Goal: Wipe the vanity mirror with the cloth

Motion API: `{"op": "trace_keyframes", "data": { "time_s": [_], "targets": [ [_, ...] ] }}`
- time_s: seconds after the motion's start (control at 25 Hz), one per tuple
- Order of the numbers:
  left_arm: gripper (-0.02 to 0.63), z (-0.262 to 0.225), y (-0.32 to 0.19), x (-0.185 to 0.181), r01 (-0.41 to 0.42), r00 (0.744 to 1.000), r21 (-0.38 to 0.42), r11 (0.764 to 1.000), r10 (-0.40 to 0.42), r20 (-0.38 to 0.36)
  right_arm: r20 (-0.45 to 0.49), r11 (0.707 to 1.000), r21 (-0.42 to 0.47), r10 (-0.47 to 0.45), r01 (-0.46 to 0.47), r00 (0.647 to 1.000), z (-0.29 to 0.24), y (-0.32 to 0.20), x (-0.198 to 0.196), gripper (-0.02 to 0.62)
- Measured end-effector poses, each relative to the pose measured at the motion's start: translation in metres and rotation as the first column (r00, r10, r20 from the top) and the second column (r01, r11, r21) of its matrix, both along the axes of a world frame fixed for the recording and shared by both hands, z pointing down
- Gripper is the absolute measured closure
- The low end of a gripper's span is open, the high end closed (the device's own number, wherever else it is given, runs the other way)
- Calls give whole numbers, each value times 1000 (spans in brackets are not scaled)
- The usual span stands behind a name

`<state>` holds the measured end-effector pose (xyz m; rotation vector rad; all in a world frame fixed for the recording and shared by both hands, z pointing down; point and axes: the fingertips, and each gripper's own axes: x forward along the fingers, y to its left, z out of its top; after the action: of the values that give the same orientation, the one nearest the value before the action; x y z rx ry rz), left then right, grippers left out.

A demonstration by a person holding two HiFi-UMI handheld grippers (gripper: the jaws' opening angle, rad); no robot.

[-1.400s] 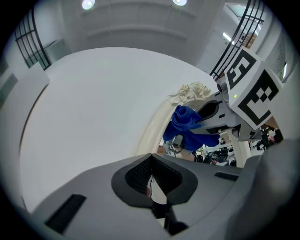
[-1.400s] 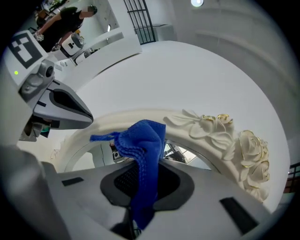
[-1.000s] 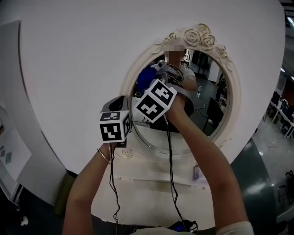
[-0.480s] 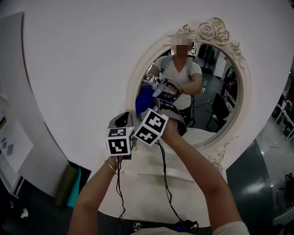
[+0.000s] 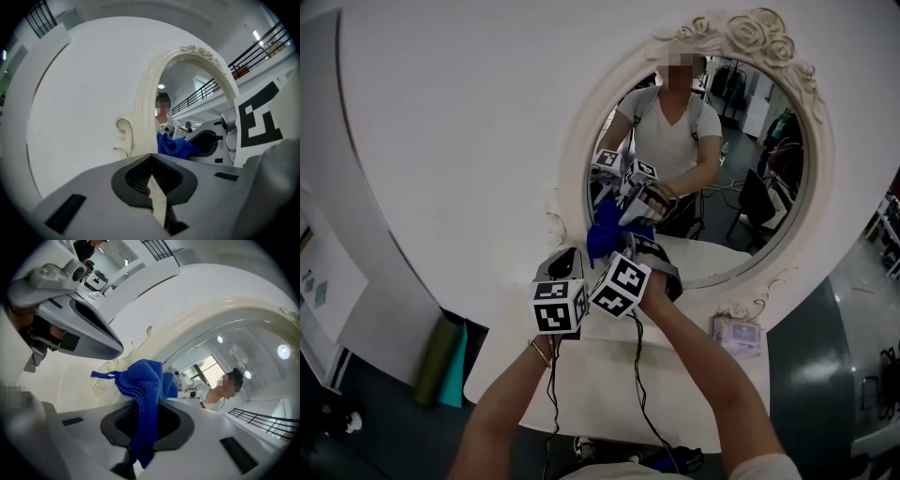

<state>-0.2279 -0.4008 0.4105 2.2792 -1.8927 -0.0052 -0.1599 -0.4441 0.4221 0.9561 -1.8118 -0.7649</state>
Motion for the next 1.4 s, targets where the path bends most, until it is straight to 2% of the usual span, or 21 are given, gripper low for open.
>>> {"op": "trace_keyframes", "data": {
  "time_s": [0.2, 0.56, 0.76, 0.92, 1.04, 1.12, 1.2, 1.28, 1.4],
  "targets": [
    [601, 27, 2, 7, -13, 1000, -52, 999, 13, 8, 1, 999, -44, 4, -4, 1000, 39, 0, 10, 532],
    [601, 48, 6, 17, -8, 1000, -93, 996, 8, -3, -16, 992, -128, 17, -19, 1000, 86, 2, 29, 532],
    [600, 56, 8, 32, -35, 999, -124, 992, 36, 4, 73, 989, -145, 20, -9, 997, 82, 8, 39, 532],
    [600, 23, 1, 41, -70, 997, -99, 993, 71, 5, 152, 993, -121, 30, -11, 988, 29, 11, 63, 532],
    [601, -23, -5, 48, -86, 996, -38, 996, 86, 8, 169, 996, -89, 15, 0, 986, -26, 14, 84, 532],
    [601, -60, -8, 55, -97, 994, 17, 995, 96, 46, 178, 998, -58, -1, 12, 984, -71, 18, 97, 532],
    [600, -104, -12, 64, -112, 990, 88, 990, 103, 101, 173, 1000, 5, -15, 14, 985, -127, 20, 110, 532],
    [601, -152, -14, 75, -132, 984, 163, 978, 109, 143, 133, 994, 108, -15, 0, 991, -189, 21, 123, 532],
    [601, -220, -17, 88, -157, 985, 247, 956, 131, 116, 36, 964, 263, 28, -37, 999, -276, 21, 139, 532]
  ]
}}
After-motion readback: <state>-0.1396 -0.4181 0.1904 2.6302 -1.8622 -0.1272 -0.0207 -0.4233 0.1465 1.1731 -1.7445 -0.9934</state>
